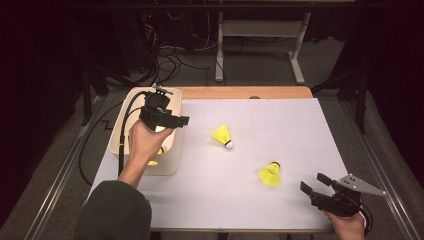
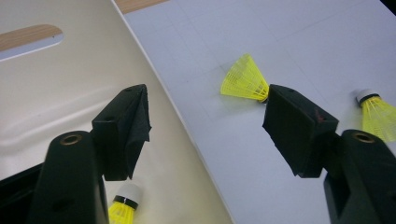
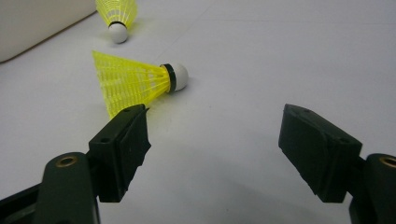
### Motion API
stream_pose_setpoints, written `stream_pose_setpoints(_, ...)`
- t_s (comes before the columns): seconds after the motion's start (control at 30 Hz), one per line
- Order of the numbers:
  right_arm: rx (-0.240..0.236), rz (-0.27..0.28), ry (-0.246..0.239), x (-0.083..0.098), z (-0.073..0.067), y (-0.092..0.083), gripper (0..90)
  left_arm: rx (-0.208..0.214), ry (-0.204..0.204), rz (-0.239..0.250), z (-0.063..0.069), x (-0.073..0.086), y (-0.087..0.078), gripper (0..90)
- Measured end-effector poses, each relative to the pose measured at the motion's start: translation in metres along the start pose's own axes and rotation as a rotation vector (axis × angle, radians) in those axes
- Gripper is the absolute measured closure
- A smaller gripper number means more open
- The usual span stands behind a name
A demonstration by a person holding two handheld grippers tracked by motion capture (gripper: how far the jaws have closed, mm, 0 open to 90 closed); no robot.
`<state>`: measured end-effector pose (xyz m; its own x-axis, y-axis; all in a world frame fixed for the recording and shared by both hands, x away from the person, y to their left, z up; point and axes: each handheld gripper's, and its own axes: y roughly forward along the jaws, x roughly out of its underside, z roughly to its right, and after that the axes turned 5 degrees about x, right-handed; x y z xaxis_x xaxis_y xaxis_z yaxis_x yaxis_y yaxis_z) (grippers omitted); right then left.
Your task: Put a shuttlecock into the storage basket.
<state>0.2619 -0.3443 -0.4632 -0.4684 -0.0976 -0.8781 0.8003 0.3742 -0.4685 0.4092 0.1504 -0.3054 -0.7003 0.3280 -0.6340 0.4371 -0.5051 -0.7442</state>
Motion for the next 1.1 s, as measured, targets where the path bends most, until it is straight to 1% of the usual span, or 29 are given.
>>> stream_pose_setpoints(0.3,0.0,0.002,0.0,0.0,0.0,0.0,25.0,0.009,0.019,-0.003,0.009,0.0,0.003,32.3)
stream_pose_setpoints(0.63,-0.002,0.002,-0.001,0.0,0.0,0.0,25.0,0.026,0.052,0.004,0.026,0.005,0.008,32.4)
stream_pose_setpoints(0.73,-0.002,0.002,-0.001,0.0,0.0,0.0,25.0,0.026,0.054,0.002,0.029,0.006,0.01,32.4)
stream_pose_setpoints(0.87,-0.003,0.002,0.0,0.0,0.0,0.0,24.9,0.035,0.054,-0.001,0.03,0.007,0.015,32.4)
stream_pose_setpoints(1.1,-0.002,0.001,0.0,0.0,0.0,0.0,25.0,0.051,0.066,0.0,0.036,0.009,0.02,32.4)
